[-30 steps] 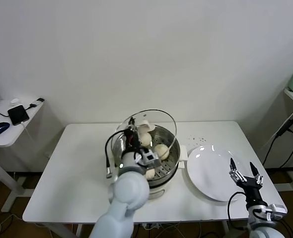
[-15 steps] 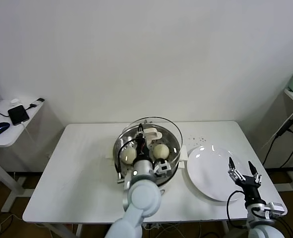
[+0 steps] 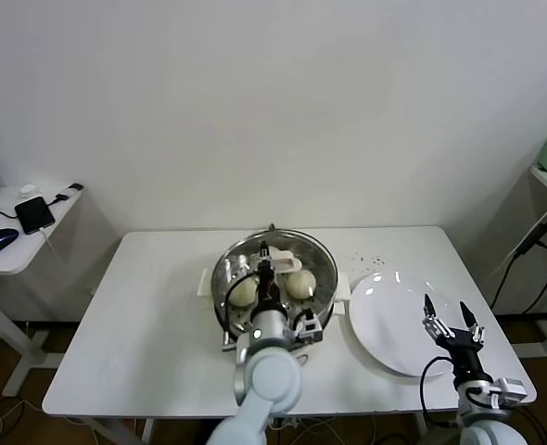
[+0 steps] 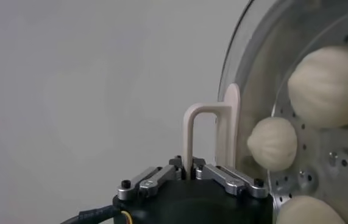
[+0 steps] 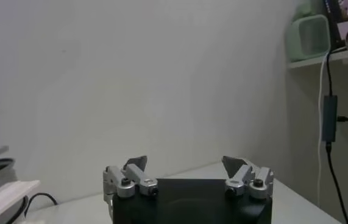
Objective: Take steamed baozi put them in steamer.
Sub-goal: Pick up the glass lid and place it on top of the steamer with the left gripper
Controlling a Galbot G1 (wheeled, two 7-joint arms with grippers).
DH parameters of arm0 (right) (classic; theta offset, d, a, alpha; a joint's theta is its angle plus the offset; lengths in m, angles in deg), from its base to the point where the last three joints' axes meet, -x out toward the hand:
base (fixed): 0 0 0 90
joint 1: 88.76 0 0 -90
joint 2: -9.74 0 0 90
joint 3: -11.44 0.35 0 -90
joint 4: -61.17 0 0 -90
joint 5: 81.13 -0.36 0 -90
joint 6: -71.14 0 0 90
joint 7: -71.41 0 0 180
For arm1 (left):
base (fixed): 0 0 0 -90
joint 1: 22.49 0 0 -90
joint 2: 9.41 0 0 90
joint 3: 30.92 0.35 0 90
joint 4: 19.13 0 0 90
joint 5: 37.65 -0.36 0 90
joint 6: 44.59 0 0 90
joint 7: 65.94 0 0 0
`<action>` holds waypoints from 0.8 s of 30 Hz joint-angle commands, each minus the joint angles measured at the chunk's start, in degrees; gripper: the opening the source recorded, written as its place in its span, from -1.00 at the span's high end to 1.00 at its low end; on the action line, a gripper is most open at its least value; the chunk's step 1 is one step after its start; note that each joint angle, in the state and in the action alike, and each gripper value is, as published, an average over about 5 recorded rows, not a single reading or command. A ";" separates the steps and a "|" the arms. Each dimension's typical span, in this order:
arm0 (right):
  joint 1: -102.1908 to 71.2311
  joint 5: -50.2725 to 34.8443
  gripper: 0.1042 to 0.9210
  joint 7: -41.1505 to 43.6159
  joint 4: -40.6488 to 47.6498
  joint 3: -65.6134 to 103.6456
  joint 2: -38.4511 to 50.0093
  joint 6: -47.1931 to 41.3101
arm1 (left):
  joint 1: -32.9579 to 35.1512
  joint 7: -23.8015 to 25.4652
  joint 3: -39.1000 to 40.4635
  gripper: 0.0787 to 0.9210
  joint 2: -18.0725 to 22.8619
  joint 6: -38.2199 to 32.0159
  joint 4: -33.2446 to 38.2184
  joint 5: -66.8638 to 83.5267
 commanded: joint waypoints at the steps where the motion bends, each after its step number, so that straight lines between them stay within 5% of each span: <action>1: 0.01 0.02 -0.76 -0.14 0.08 -0.18 -0.09 0.05 | 0.08 -0.99 -0.12 0.80 1.70 -0.38 -1.70 -0.75; 24: 0.11 0.37 -0.76 -0.28 0.55 -1.09 -0.30 0.52 | 0.78 -3.65 -1.97 0.80 1.28 -2.50 -2.96 -0.70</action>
